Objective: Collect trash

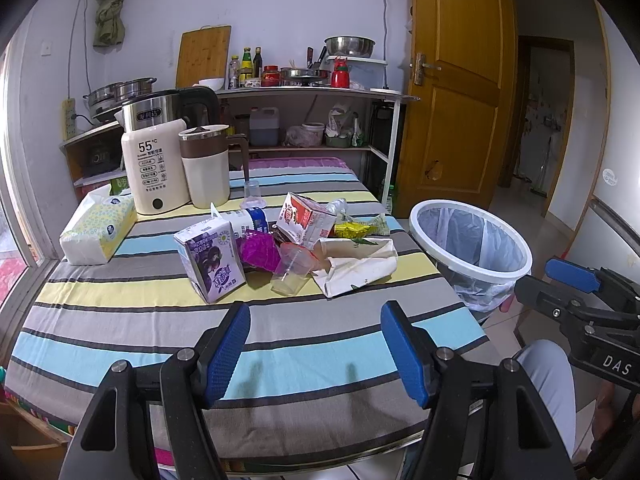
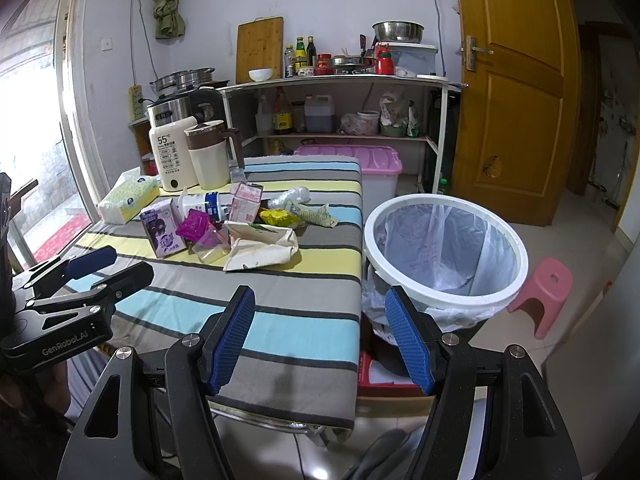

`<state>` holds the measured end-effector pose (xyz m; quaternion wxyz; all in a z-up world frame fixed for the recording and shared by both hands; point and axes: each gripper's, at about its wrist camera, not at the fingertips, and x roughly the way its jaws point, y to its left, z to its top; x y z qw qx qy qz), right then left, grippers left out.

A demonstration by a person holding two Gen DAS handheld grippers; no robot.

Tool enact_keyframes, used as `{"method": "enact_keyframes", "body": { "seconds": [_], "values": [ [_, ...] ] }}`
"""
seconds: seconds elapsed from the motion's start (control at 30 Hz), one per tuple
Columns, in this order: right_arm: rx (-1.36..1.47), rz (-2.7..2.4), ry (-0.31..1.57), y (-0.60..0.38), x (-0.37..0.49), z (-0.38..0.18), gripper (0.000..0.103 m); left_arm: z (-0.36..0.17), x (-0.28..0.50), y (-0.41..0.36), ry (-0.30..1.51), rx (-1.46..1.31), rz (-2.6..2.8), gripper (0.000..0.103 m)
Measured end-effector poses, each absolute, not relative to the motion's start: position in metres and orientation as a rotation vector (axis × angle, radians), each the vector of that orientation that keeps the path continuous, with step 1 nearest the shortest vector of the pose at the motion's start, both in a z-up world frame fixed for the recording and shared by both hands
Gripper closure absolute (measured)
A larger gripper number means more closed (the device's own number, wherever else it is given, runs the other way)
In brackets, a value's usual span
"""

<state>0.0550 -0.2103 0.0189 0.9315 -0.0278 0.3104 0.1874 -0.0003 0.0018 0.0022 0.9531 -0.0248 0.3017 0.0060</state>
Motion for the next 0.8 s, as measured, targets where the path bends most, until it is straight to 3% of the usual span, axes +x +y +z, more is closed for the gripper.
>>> {"method": "enact_keyframes", "body": {
  "seconds": [0.8],
  "values": [
    [-0.058,0.383,0.636,-0.2103,0.0549,0.0197,0.035,0.0067,-0.0056,-0.0013,0.581,-0.059,0.003,0.036]
  ]
}}
